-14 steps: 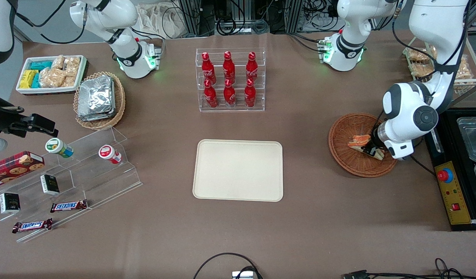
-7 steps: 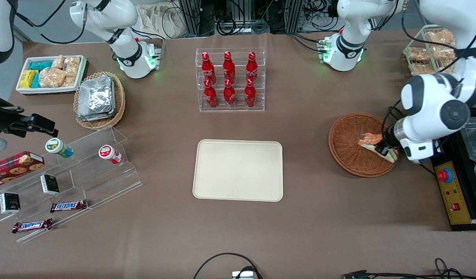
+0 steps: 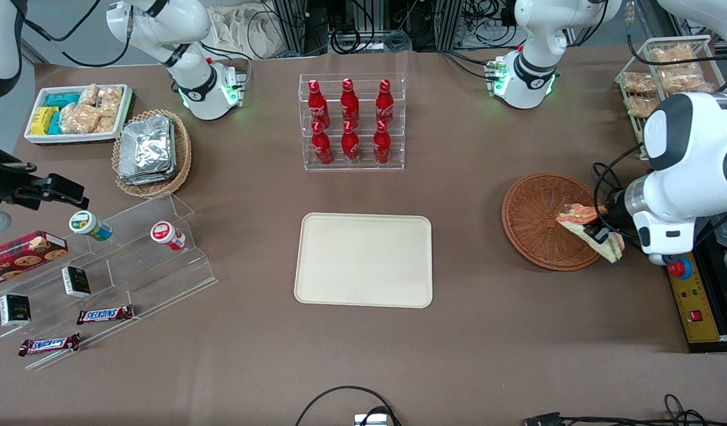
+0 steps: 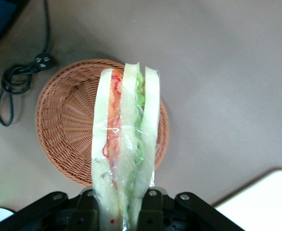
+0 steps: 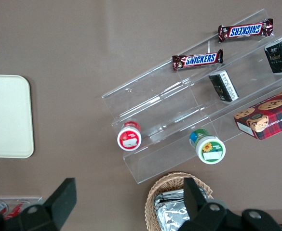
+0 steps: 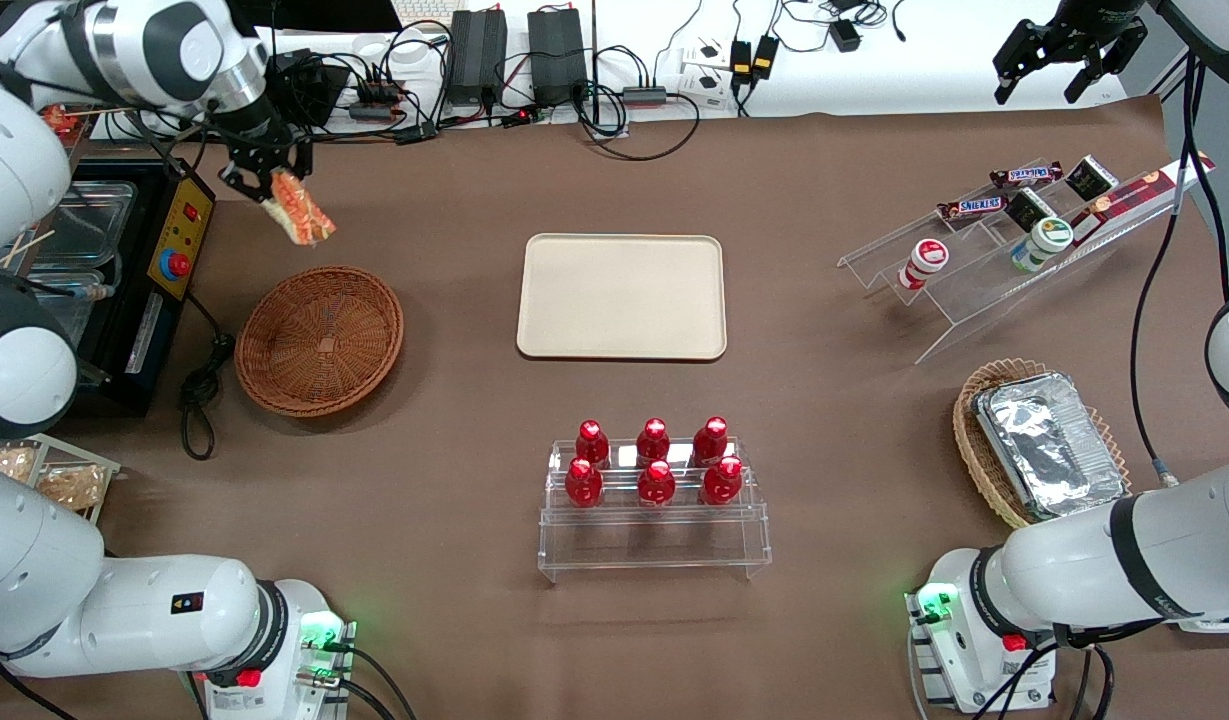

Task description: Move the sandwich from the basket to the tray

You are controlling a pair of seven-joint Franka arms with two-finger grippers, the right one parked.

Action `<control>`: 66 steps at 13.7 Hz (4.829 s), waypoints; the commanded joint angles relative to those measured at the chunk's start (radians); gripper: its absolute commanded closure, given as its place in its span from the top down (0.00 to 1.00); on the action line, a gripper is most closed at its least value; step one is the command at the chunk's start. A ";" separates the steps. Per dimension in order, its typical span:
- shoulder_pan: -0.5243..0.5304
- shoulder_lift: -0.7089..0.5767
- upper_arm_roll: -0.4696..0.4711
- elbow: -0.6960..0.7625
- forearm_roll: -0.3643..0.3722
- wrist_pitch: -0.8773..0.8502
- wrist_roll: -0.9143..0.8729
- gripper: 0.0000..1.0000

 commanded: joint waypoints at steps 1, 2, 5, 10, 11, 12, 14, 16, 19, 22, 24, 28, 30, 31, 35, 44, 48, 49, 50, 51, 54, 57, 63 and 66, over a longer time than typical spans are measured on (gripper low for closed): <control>-0.102 0.085 0.007 0.156 -0.005 -0.051 0.075 0.00; -0.137 0.106 0.007 0.184 -0.011 -0.051 0.101 0.00; -0.247 0.200 -0.027 0.271 -0.013 -0.044 0.161 0.01; -0.334 0.399 -0.108 0.384 -0.013 -0.003 0.256 0.00; -0.334 0.419 -0.120 0.379 -0.013 0.036 0.309 0.00; -0.334 0.434 -0.122 0.374 -0.011 0.060 0.343 0.00; -0.337 0.477 -0.125 0.374 -0.011 0.087 0.411 0.00; -0.357 0.520 -0.133 0.371 -0.011 0.142 0.439 0.00; -0.387 0.585 -0.133 0.370 0.001 0.231 0.436 0.00; -0.398 0.594 -0.133 0.355 0.006 0.248 0.426 0.00; -0.407 0.609 -0.133 0.347 0.006 0.249 0.425 0.02; -0.416 0.623 -0.133 0.345 -0.008 0.295 0.261 0.00; -0.415 0.628 -0.133 0.347 -0.011 0.295 0.242 0.14; -0.415 0.628 -0.133 0.347 -0.010 0.295 0.242 0.27; -0.413 0.617 -0.131 0.351 0.003 0.295 0.261 1.00; -0.384 0.443 -0.125 0.283 0.009 0.145 0.244 1.00; -0.305 0.227 -0.124 0.013 0.010 0.153 0.244 1.00; -0.288 0.185 -0.124 -0.036 0.010 0.154 0.244 1.00; -0.263 0.150 -0.124 -0.073 0.010 0.154 0.244 1.00; -0.240 0.117 -0.124 -0.104 0.012 0.154 0.245 1.00; -0.161 0.034 -0.125 -0.139 0.010 0.122 0.250 1.00; -0.049 0.023 -0.125 0.003 0.006 -0.023 0.261 1.00; 0.094 0.042 -0.125 0.092 0.006 -0.053 0.287 1.00; 0.096 -0.039 -0.127 -0.054 0.001 0.062 0.288 1.00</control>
